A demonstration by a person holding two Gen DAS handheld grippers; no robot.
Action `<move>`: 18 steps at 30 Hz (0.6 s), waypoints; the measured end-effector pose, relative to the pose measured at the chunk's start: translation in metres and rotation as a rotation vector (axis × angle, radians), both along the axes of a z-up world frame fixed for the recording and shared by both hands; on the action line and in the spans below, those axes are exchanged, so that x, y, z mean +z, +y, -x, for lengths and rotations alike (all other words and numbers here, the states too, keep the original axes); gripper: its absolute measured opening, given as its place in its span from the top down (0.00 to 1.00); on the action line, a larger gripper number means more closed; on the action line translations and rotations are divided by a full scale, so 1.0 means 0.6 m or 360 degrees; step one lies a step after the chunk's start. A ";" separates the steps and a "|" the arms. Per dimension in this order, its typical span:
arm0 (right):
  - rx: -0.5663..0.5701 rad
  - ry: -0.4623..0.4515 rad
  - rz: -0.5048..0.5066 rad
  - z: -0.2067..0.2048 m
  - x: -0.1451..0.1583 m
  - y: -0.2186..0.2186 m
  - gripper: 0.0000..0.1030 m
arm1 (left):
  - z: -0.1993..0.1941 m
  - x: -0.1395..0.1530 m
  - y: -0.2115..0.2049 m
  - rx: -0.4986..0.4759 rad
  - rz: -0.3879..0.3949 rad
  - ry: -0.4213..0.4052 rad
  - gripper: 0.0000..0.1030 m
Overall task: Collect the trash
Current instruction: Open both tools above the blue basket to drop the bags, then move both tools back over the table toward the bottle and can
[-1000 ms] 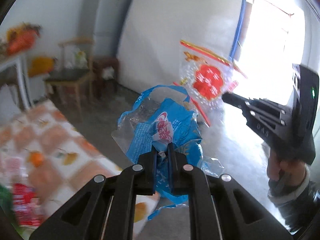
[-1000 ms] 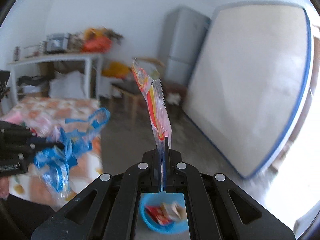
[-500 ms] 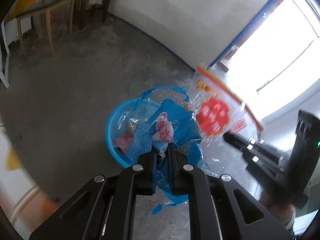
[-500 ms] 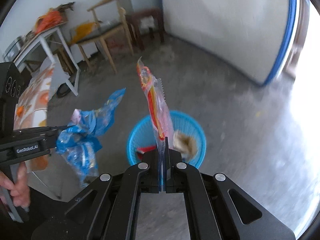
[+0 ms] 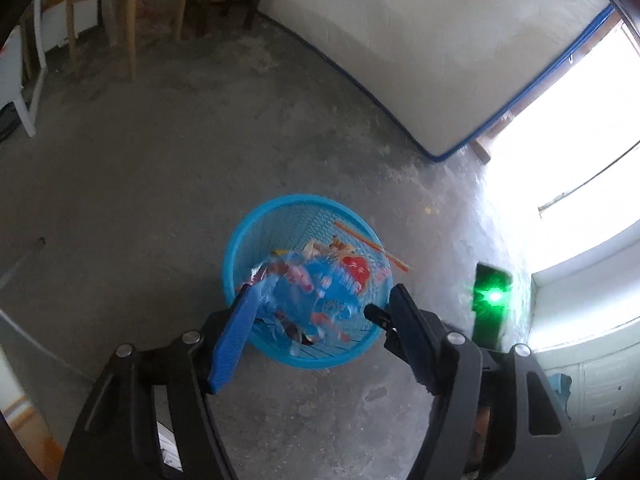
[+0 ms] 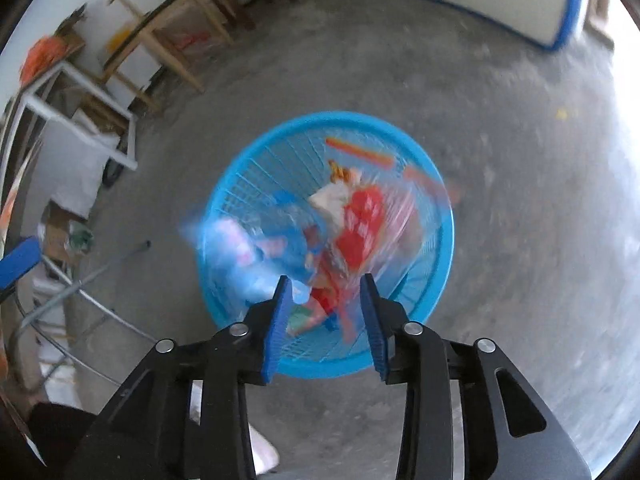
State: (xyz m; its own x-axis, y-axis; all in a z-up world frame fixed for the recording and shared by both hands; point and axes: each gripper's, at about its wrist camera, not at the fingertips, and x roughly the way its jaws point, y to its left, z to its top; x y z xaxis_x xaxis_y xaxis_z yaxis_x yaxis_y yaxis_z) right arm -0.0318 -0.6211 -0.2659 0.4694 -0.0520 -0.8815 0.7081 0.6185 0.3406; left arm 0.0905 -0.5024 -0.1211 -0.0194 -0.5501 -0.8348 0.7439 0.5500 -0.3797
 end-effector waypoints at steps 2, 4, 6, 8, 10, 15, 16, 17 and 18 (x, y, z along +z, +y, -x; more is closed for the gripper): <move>-0.0074 -0.0032 -0.0030 0.017 -0.005 -0.004 0.61 | 0.000 0.016 0.017 0.0015 0.0031 0.0008 0.34; -0.0154 -0.0036 -0.0039 0.035 -0.009 -0.007 0.61 | -0.005 0.033 0.031 0.0011 0.0051 0.0015 0.34; -0.0229 -0.0027 -0.0058 0.060 -0.010 -0.011 0.66 | 0.000 0.057 0.059 0.0010 0.0088 0.0022 0.34; -0.0291 -0.0019 -0.0077 0.072 -0.013 -0.019 0.83 | 0.007 0.096 0.100 -0.0008 0.0164 0.0018 0.34; -0.0324 -0.0053 -0.0104 0.078 -0.006 -0.029 0.87 | 0.011 0.143 0.152 -0.0015 0.0229 -0.0029 0.34; -0.0233 -0.0200 -0.0075 0.043 0.020 -0.018 0.87 | -0.006 0.244 0.309 0.0131 0.0302 -0.0200 0.29; -0.0206 -0.0213 -0.0069 0.033 0.019 -0.016 0.85 | -0.012 0.270 0.367 0.0222 0.0283 -0.0260 0.28; -0.0160 -0.0217 -0.0064 0.018 0.019 -0.005 0.82 | -0.016 0.284 0.402 0.0286 0.0259 -0.0298 0.27; -0.0128 -0.0199 -0.0057 0.001 0.016 0.002 0.81 | -0.021 0.305 0.457 0.0389 0.0212 -0.0358 0.27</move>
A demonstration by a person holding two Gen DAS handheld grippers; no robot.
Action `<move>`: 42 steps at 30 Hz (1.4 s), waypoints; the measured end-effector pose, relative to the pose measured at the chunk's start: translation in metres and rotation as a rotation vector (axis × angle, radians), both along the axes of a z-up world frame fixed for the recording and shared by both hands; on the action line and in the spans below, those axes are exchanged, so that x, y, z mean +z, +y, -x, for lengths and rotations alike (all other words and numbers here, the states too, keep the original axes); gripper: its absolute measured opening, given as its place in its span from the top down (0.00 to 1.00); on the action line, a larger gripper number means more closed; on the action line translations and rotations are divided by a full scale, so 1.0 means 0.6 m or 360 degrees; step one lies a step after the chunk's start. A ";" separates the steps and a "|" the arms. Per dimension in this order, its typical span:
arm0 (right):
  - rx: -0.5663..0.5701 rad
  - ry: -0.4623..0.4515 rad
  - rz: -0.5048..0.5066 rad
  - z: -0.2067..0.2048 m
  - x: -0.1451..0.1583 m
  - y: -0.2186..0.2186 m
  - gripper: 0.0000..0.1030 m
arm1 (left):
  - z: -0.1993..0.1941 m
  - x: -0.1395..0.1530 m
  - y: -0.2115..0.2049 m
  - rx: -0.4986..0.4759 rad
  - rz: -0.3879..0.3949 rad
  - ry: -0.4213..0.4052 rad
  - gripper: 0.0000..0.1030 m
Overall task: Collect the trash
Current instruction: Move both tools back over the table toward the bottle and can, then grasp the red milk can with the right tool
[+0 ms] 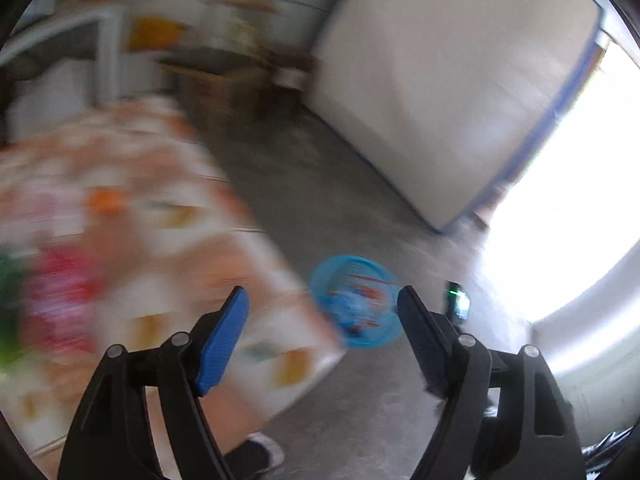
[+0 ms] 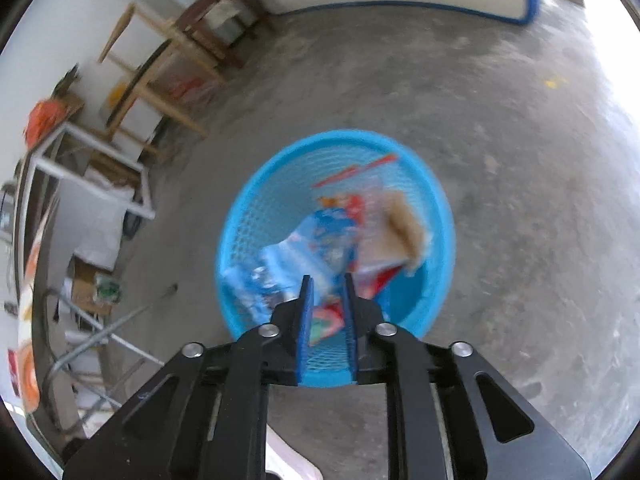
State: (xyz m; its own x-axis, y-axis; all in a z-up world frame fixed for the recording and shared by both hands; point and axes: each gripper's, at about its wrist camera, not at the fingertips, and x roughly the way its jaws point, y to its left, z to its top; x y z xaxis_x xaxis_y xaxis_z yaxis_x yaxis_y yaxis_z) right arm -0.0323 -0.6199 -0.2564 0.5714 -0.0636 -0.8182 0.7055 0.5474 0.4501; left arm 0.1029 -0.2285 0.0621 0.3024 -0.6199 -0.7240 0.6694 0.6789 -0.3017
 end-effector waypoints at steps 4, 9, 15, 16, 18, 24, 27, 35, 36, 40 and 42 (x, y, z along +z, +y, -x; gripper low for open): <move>0.0005 0.0037 -0.0059 -0.043 -0.027 0.018 0.81 | 0.005 0.066 0.185 0.0356 -0.0114 -0.0182 0.21; 0.0051 -0.0085 -0.0038 -0.080 0.027 0.082 0.71 | 0.035 0.109 0.379 0.0731 -0.0199 -0.0330 0.14; 0.0301 -0.0233 0.0256 -0.114 0.201 0.188 0.53 | 0.031 0.071 0.500 0.0937 -0.0166 -0.0349 0.10; 0.0339 -0.0275 0.0304 -0.116 0.233 0.206 0.48 | 0.027 0.058 0.504 0.0945 -0.0157 -0.0335 0.10; 0.0391 -0.0340 0.0400 -0.121 0.298 0.243 0.41 | 0.017 0.028 0.506 0.0943 -0.0120 -0.0284 0.10; 0.0674 -0.0546 0.0319 -0.165 0.404 0.380 0.23 | -0.008 -0.030 0.506 0.0941 -0.0006 -0.0148 0.09; 0.0898 -0.0542 0.0204 -0.214 0.418 0.453 0.21 | 0.002 -0.020 0.531 0.0955 0.0029 -0.0130 0.09; 0.1045 -0.0469 -0.0015 -0.338 0.431 0.590 0.18 | 0.040 0.058 0.634 0.1127 0.0026 -0.0257 0.05; 0.1047 -0.0459 -0.0024 -0.349 0.431 0.601 0.18 | 0.044 0.055 0.644 0.1139 0.0037 -0.0251 0.05; 0.1043 -0.0349 -0.0091 -0.382 0.405 0.629 0.18 | 0.046 0.010 0.649 0.1104 0.0102 -0.0159 0.05; 0.1021 -0.0277 -0.0156 -0.392 0.387 0.634 0.18 | 0.041 -0.013 0.645 0.1085 0.0131 -0.0112 0.05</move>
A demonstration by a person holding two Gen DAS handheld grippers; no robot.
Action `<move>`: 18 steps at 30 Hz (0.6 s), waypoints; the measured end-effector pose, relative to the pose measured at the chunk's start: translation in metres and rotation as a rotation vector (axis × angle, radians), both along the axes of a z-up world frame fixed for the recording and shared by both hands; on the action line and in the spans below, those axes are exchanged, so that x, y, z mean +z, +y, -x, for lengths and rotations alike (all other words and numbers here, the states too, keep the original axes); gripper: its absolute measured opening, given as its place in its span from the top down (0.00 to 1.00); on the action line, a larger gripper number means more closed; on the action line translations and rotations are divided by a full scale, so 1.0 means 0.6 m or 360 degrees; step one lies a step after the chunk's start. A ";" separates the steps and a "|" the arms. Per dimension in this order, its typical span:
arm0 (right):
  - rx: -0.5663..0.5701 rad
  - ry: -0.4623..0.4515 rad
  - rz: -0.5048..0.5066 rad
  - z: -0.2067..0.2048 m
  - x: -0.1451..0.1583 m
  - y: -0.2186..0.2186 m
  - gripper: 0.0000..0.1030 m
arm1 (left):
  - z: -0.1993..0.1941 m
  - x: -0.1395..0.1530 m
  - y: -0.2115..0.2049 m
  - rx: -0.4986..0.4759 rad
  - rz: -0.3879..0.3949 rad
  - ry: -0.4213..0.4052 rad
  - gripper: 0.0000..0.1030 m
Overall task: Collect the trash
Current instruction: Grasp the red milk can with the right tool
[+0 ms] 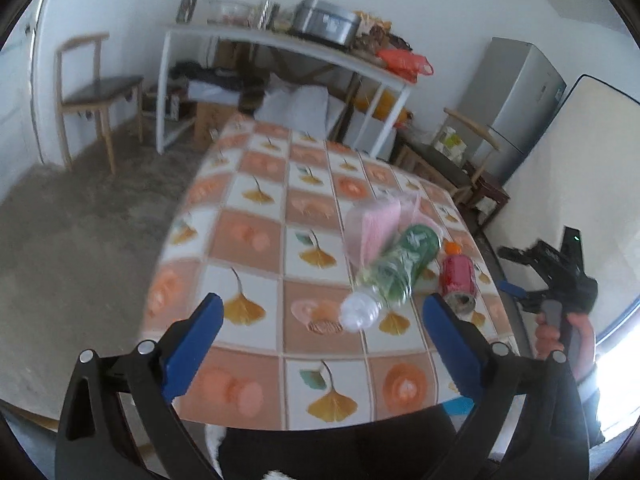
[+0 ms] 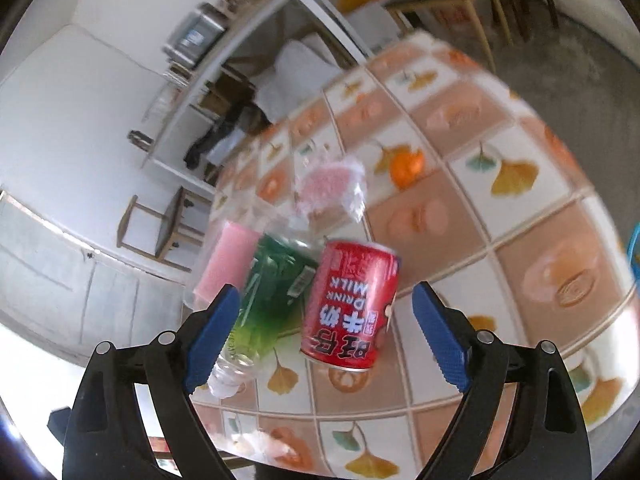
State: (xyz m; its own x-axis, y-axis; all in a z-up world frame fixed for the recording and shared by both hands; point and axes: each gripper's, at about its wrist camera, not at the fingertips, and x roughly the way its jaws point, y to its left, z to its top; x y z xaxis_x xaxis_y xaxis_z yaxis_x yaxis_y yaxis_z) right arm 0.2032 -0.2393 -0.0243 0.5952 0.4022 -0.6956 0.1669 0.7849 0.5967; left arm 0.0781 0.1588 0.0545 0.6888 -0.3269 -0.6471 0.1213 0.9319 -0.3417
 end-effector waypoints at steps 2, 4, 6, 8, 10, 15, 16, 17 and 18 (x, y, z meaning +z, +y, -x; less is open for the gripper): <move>0.0000 0.0072 -0.0040 -0.012 -0.017 0.004 0.18 | -0.008 -0.032 -0.014 -0.0044 0.0046 0.0051 0.05; -0.0019 0.0122 -0.0042 -0.020 -0.024 0.008 0.18 | -0.011 -0.054 -0.031 -0.0091 0.0072 0.0084 0.05; -0.0016 0.0165 -0.0065 -0.030 -0.036 0.011 0.18 | -0.012 -0.078 -0.053 -0.0162 0.0080 0.0124 0.05; -0.0011 0.0217 -0.0069 -0.041 -0.050 0.015 0.18 | -0.010 -0.093 -0.068 -0.0211 0.0060 0.0167 0.05; 0.0018 0.0243 -0.0078 -0.049 -0.060 0.019 0.18 | -0.006 -0.101 -0.075 -0.0238 0.0048 0.0221 0.05; 0.0113 0.0301 -0.0083 -0.067 -0.085 0.037 0.21 | 0.007 -0.100 -0.053 -0.0201 0.0088 0.0484 0.05; 0.0118 0.0298 -0.0080 -0.070 -0.088 0.038 0.24 | 0.010 -0.092 -0.053 -0.0203 0.0065 0.0479 0.05; 0.0120 0.0298 -0.0094 -0.071 -0.095 0.038 0.25 | 0.014 -0.087 -0.057 -0.0208 0.0035 0.0442 0.05; 0.0115 0.0269 -0.0107 -0.072 -0.093 0.037 0.26 | 0.019 -0.083 -0.063 -0.0217 -0.0007 0.0391 0.05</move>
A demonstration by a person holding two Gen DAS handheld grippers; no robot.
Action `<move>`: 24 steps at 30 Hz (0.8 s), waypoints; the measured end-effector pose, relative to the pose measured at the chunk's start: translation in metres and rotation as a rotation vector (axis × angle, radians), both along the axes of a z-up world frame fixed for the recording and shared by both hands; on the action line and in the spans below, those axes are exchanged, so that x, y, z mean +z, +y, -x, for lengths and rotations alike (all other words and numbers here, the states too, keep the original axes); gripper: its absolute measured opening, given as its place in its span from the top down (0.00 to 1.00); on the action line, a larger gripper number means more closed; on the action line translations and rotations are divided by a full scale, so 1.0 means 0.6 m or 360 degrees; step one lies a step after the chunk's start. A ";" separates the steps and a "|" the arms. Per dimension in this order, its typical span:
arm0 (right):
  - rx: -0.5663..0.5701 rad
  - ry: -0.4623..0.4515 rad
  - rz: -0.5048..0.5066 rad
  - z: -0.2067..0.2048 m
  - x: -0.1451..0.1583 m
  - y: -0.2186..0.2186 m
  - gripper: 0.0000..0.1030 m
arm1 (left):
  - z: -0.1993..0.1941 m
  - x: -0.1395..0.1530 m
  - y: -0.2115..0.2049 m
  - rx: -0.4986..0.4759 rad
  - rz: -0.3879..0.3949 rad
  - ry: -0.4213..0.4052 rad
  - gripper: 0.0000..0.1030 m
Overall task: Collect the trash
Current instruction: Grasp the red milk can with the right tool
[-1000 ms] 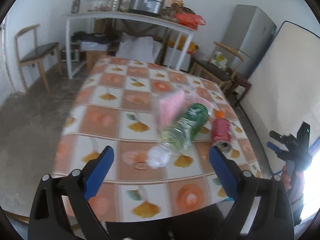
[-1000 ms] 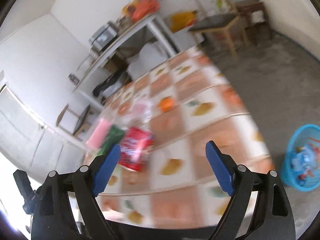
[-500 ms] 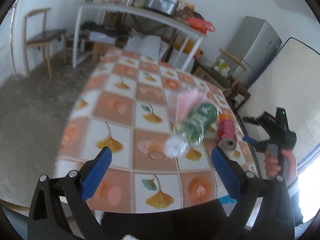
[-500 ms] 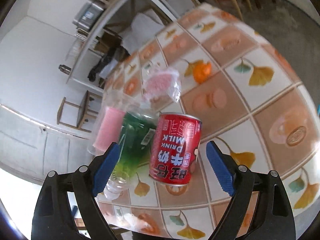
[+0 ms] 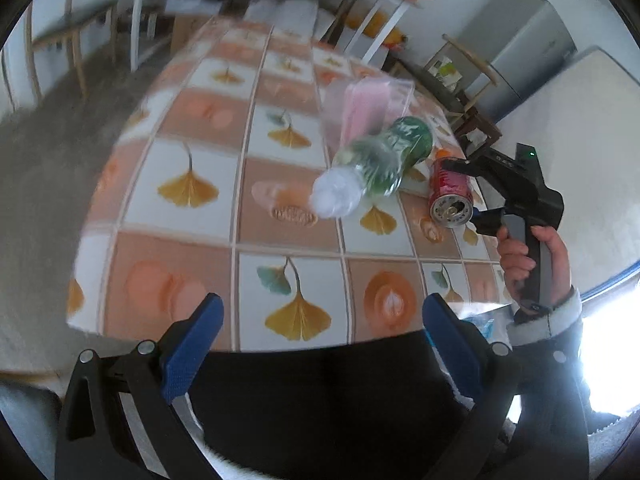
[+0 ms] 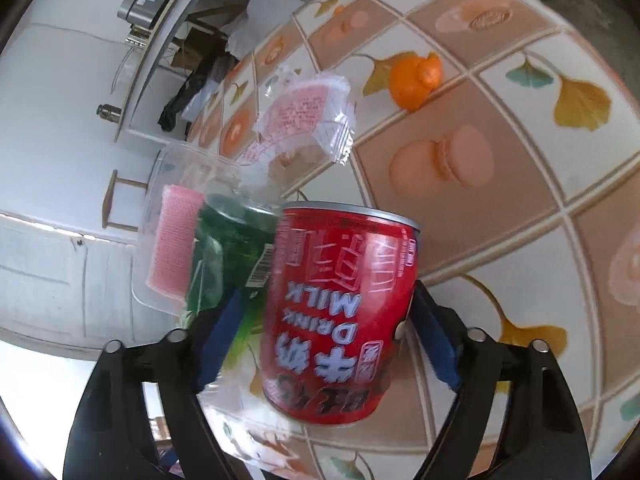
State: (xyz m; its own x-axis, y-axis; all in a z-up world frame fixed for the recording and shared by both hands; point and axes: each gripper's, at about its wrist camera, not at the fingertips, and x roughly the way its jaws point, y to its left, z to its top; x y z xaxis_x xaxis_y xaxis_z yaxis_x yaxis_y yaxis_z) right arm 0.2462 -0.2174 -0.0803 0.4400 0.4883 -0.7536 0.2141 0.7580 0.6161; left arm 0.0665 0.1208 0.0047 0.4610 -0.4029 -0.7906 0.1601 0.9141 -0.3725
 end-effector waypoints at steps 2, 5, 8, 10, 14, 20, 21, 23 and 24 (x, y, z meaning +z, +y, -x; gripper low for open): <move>-0.0003 -0.0003 -0.0020 0.001 -0.003 -0.005 0.35 | 0.008 -0.004 -0.014 -0.0011 -0.0049 -0.0047 0.05; 0.0012 0.0026 -0.0068 0.000 -0.006 -0.013 0.38 | 0.019 -0.020 -0.025 0.0006 -0.0052 0.0021 0.05; 0.0052 0.0013 -0.0076 -0.002 -0.005 -0.017 0.38 | 0.031 -0.021 -0.026 0.0026 -0.0062 -0.0022 0.05; 0.0080 -0.0009 -0.0074 0.002 -0.005 -0.020 0.38 | 0.038 -0.022 -0.026 0.0037 -0.0077 -0.0107 0.05; 0.0136 -0.0026 -0.0092 0.016 -0.009 -0.018 0.39 | 0.044 -0.027 -0.029 0.0076 -0.0076 -0.0221 0.05; 0.0312 -0.0021 -0.0083 0.053 -0.010 0.003 0.39 | 0.046 -0.023 -0.040 0.0065 -0.0045 -0.0316 0.05; 0.0340 -0.0021 -0.0075 0.061 -0.010 0.006 0.39 | 0.046 -0.022 -0.042 0.0064 -0.0042 -0.0323 0.05; 0.0366 -0.0021 -0.0067 0.076 -0.010 0.005 0.38 | 0.043 -0.018 -0.044 0.0056 -0.0019 -0.0346 0.05; 0.0373 -0.0018 -0.0069 0.080 -0.010 0.004 0.38 | 0.040 -0.016 -0.045 0.0048 -0.0008 -0.0359 0.05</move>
